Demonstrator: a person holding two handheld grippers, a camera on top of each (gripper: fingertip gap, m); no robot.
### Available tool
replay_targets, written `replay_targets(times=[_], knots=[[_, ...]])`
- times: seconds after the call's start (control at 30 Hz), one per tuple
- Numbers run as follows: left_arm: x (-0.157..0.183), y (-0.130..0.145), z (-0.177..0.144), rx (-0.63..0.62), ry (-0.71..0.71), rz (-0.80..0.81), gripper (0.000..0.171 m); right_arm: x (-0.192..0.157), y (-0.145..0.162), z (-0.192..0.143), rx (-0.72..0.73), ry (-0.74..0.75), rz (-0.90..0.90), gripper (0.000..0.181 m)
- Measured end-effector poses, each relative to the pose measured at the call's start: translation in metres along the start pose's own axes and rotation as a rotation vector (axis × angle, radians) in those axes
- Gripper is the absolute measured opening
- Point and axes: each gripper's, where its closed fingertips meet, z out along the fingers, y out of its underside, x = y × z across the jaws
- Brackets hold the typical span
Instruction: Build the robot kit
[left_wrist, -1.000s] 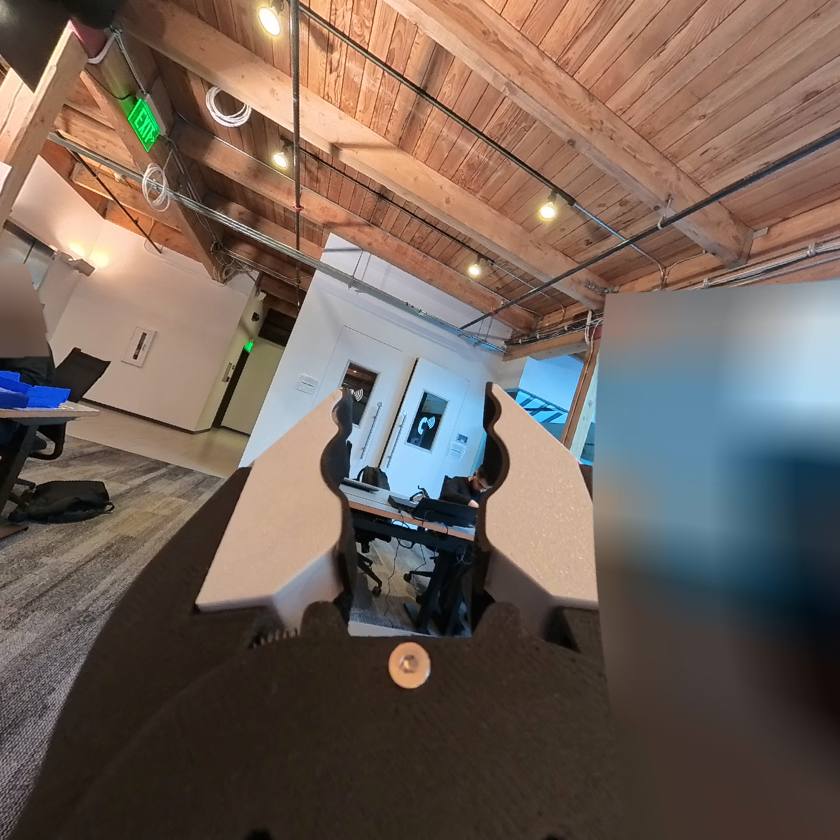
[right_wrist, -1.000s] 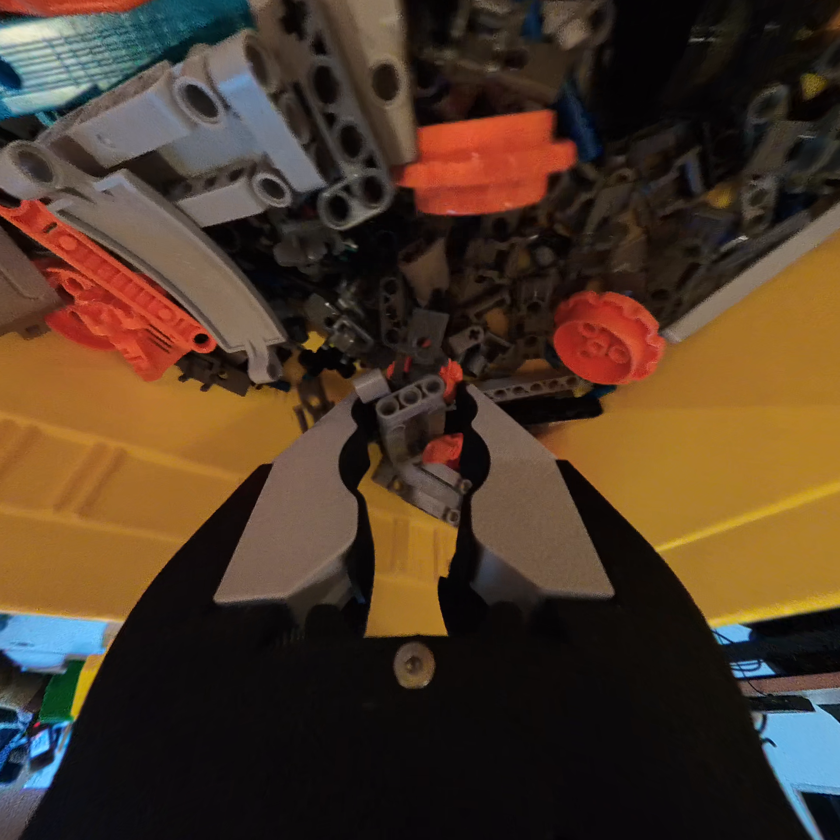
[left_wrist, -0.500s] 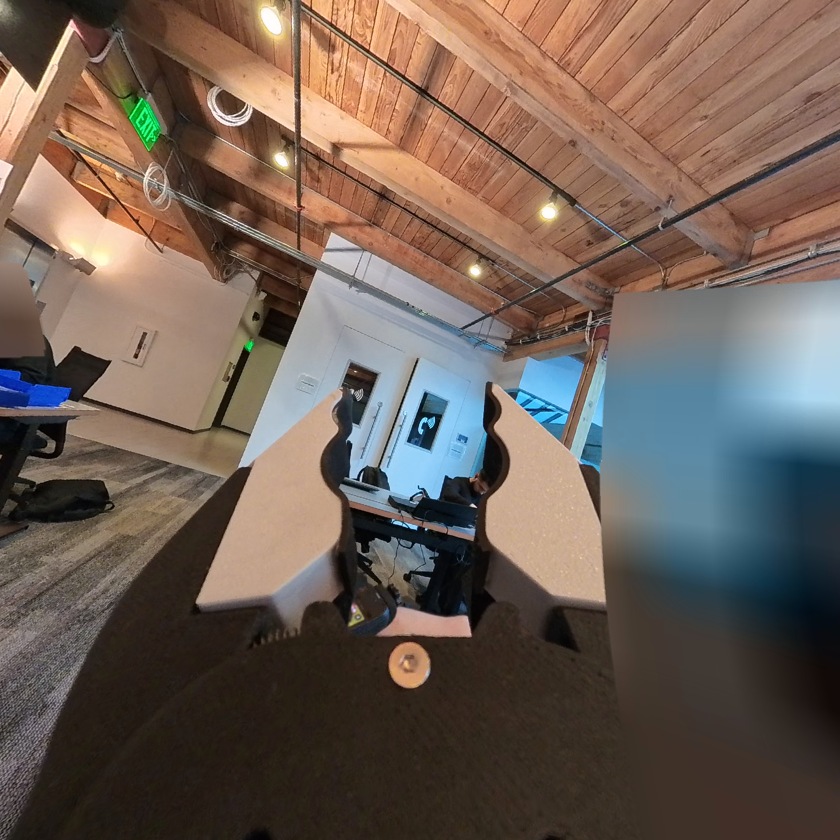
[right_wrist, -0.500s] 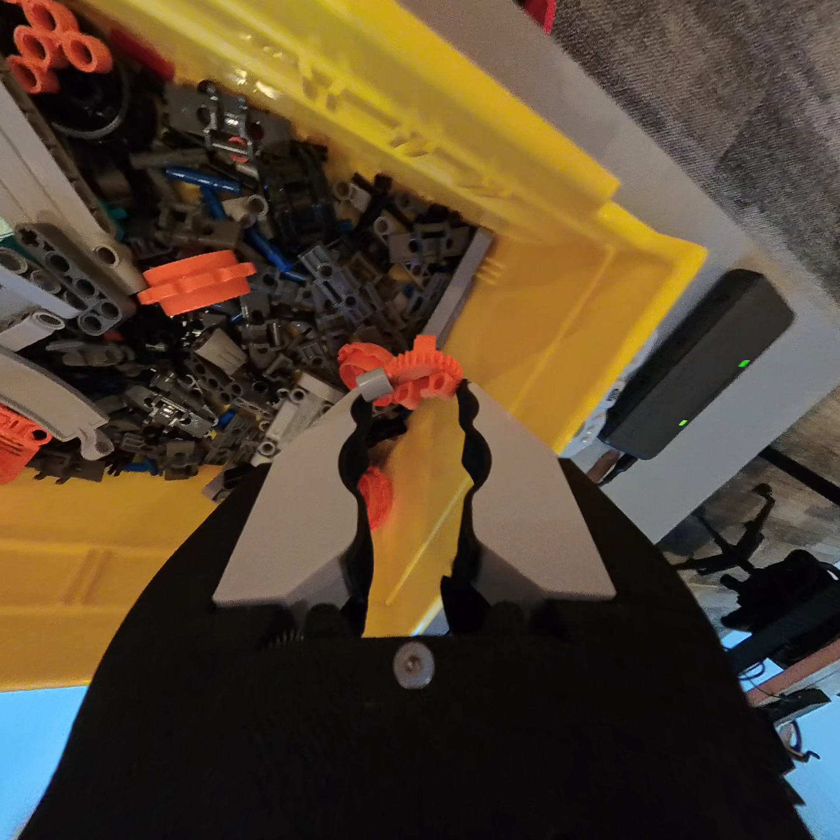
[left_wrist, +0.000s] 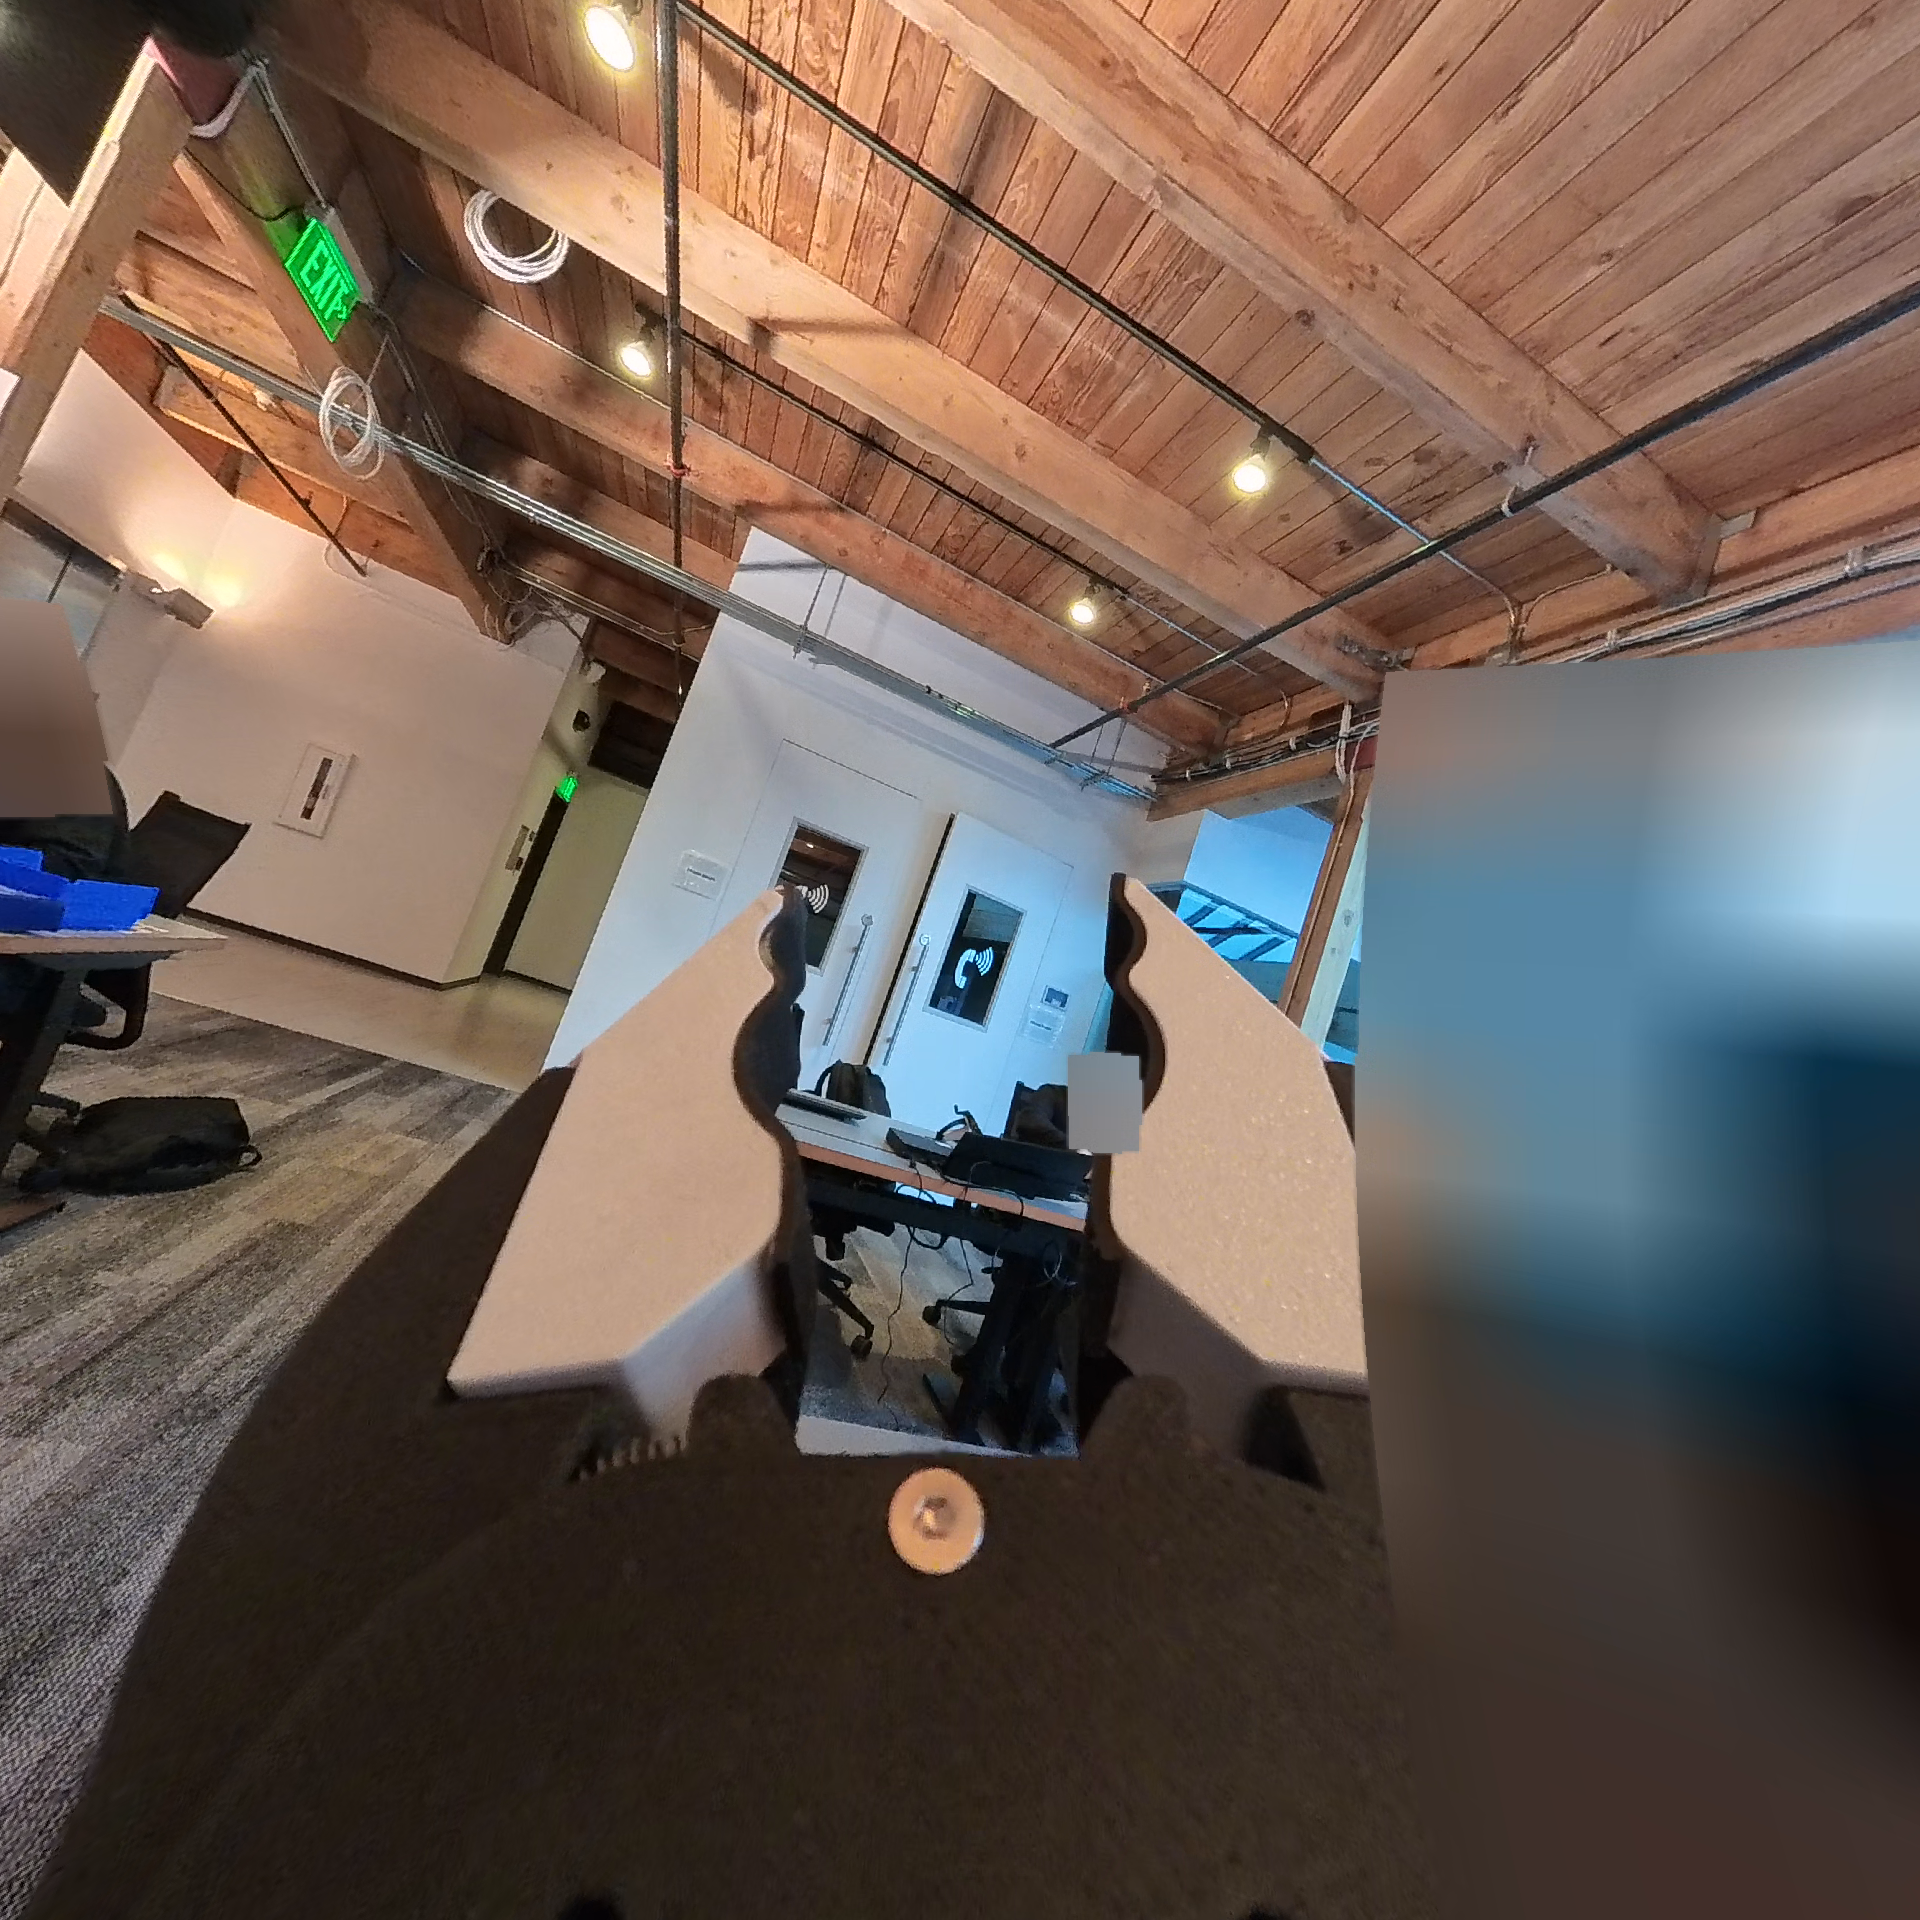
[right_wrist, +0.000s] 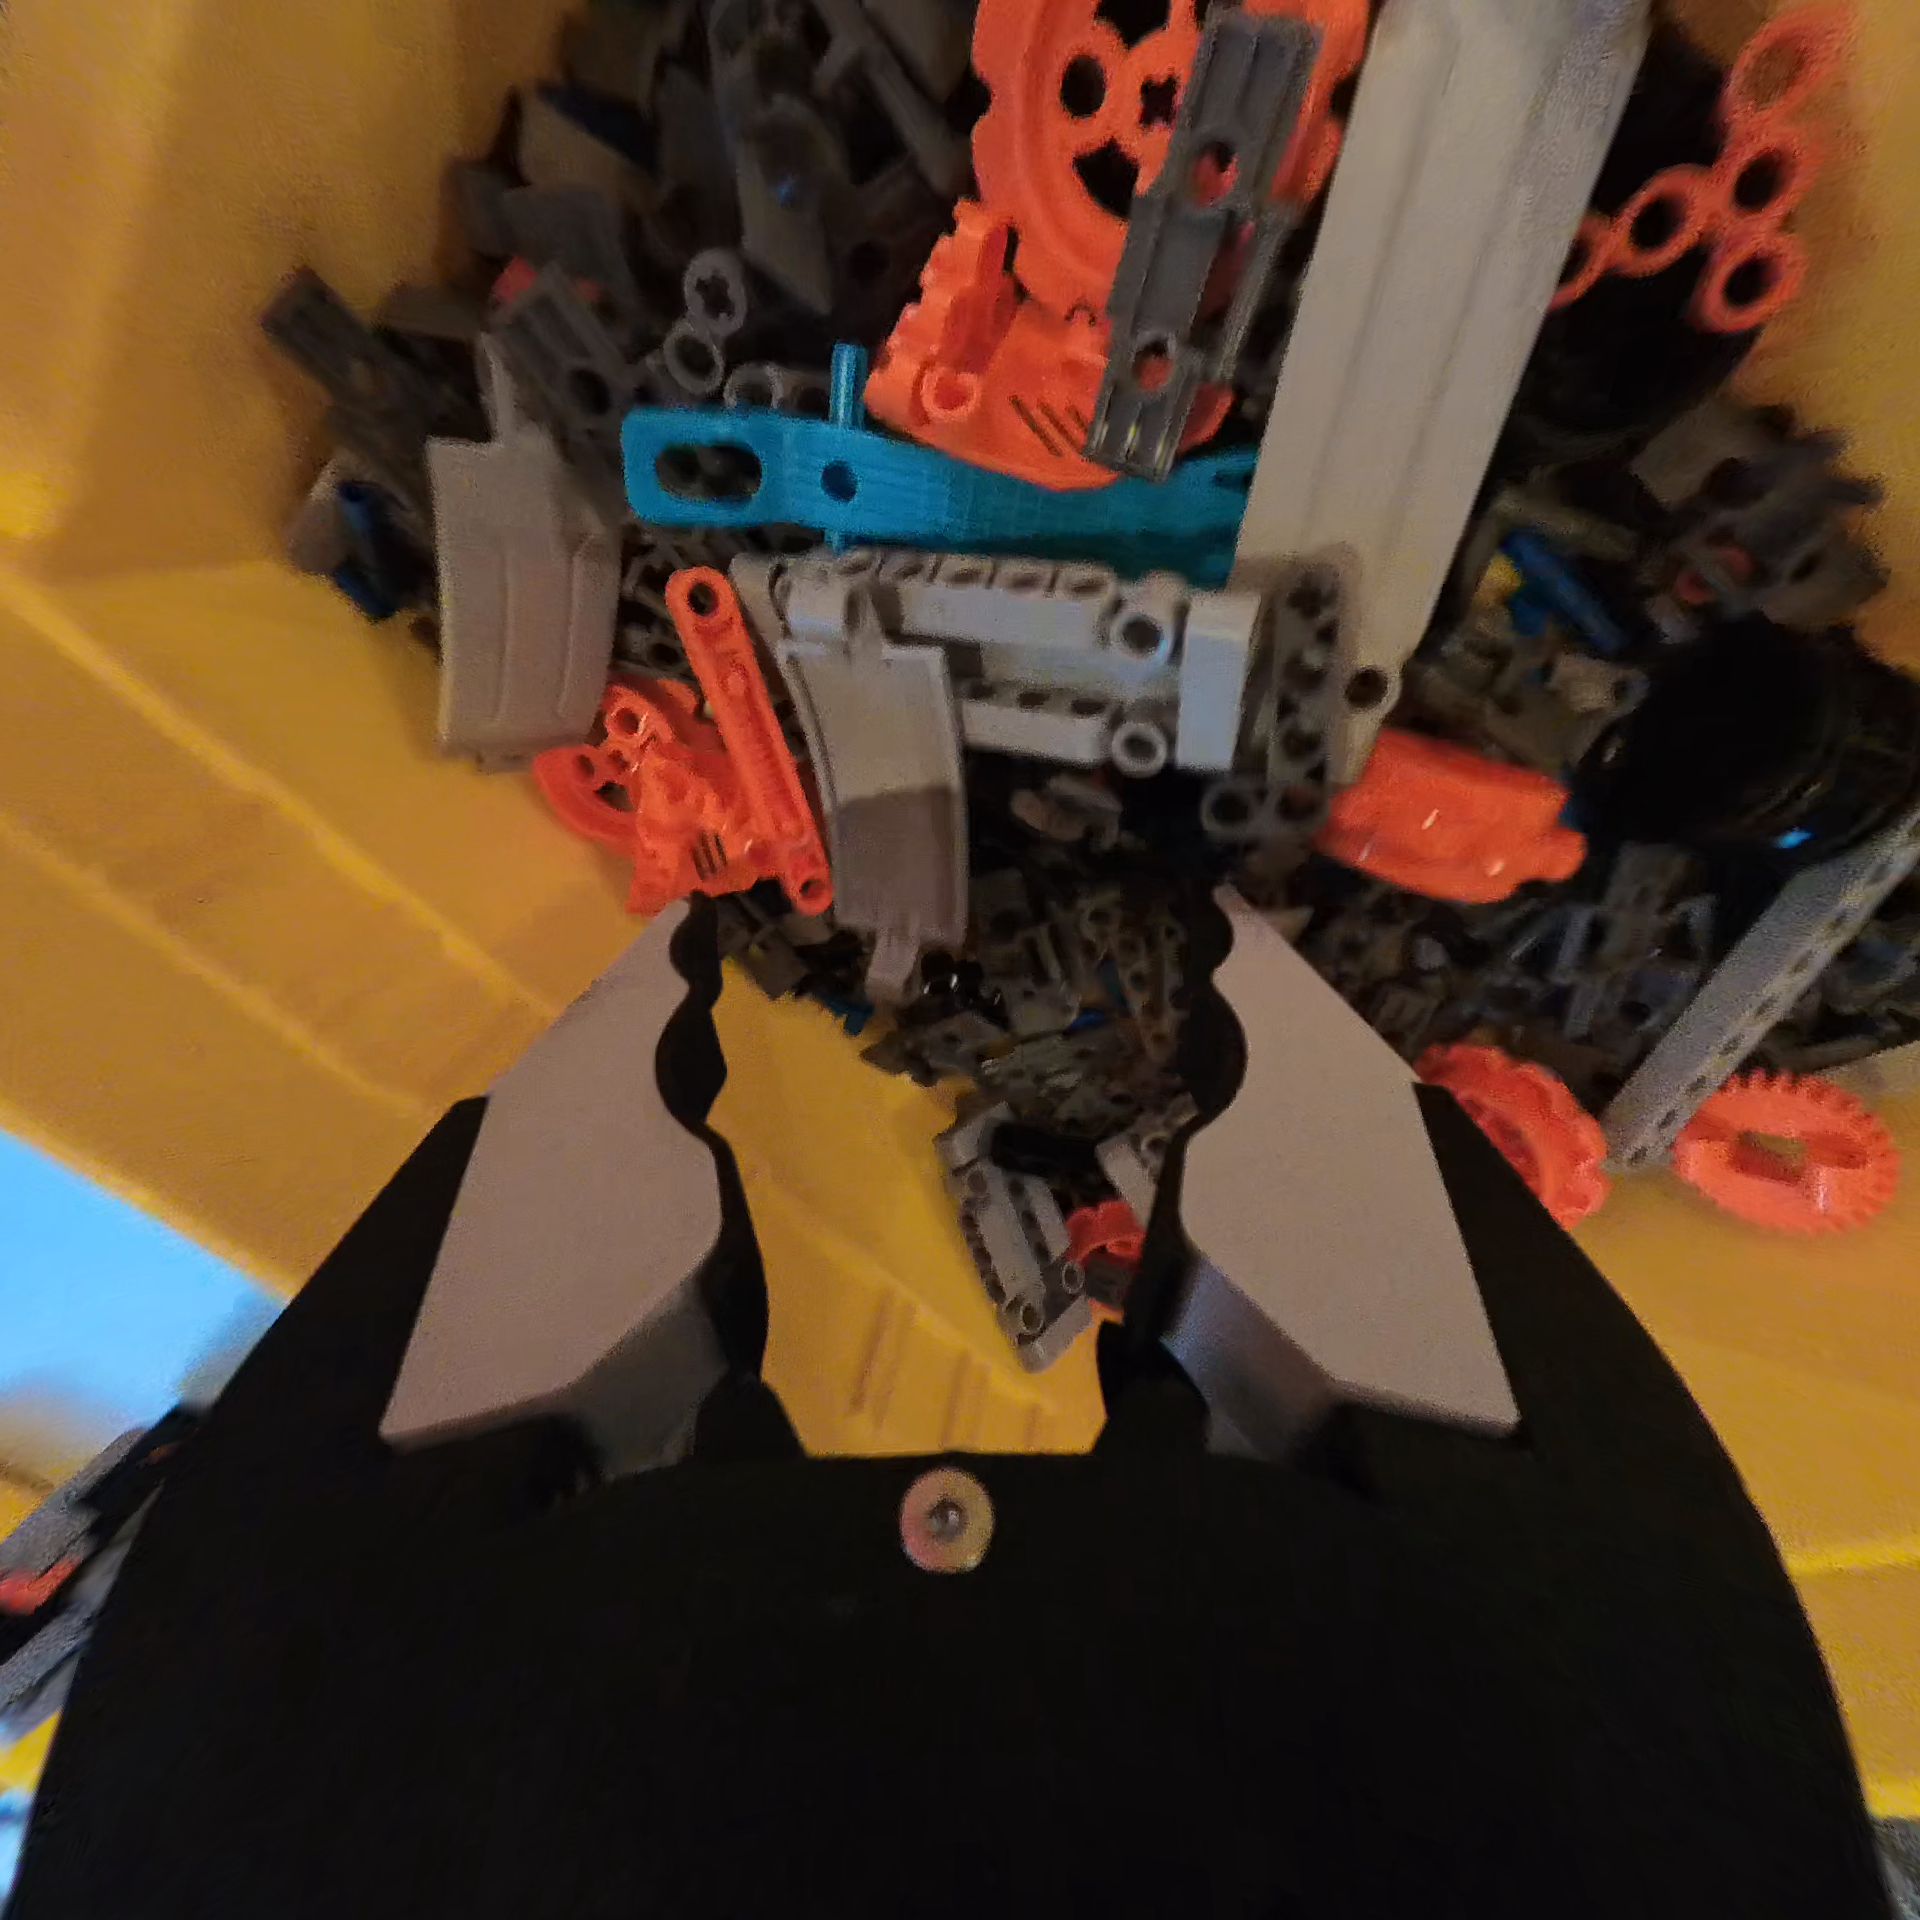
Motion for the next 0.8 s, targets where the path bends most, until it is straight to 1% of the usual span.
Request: replay_targets(times=[0.07,0.1,0.13,0.17,0.2,0.27,0.37,0.5,0.6,0.67,0.7,0.73,0.77,0.8], knots=[[0.000,0.000,0.000,0.001,0.000,0.000,0.055,0.008,-0.007,0.002,-0.011,0.066,0.020,0.083],[0.000,0.000,0.000,0.000,-0.001,0.001,0.055,0.009,-0.012,0.002,-0.009,0.066,0.048,0.081],[0.000,0.000,0.000,-0.001,0.000,0.001,0.055,0.008,-0.015,0.002,0.000,0.061,0.068,0.075],[0.001,0.001,0.001,-0.003,0.001,0.001,0.055,0.005,-0.018,0.000,0.015,0.041,0.068,0.051],[0.001,0.001,0.001,-0.005,0.002,0.000,0.055,0.007,-0.020,-0.001,0.028,0.057,0.049,0.009],[0.001,0.001,0.001,-0.005,0.003,0.001,0.055,0.008,-0.016,0.002,0.010,0.055,0.036,0.009],[0.001,-0.001,0.000,0.004,0.001,0.002,0.055,0.019,-0.013,0.000,0.000,0.095,0.043,0.009],[0.001,0.001,0.001,-0.002,0.002,0.000,0.055,0.050,-0.004,-0.015,0.007,0.193,0.101,0.009],[0.002,0.002,0.002,-0.009,0.004,0.001,0.055,0.075,0.008,-0.030,0.018,0.260,0.185,0.009],[0.002,0.002,0.002,-0.007,0.005,0.003,0.055,0.089,0.023,-0.038,-0.009,0.294,0.265,0.009],[0.003,0.002,0.002,-0.006,0.005,0.003,0.055,0.099,0.033,-0.043,-0.036,0.346,0.296,0.009],[0.003,0.001,0.002,-0.005,0.005,0.003,0.055,0.108,0.041,-0.048,-0.048,0.396,0.314,0.011],[0.003,0.001,0.002,-0.005,0.005,0.003,0.055,0.111,0.045,-0.050,-0.047,0.407,0.337,0.019],[0.003,0.001,0.002,-0.005,0.005,0.003,0.055,0.108,0.048,-0.051,-0.038,0.383,0.364,0.034]])
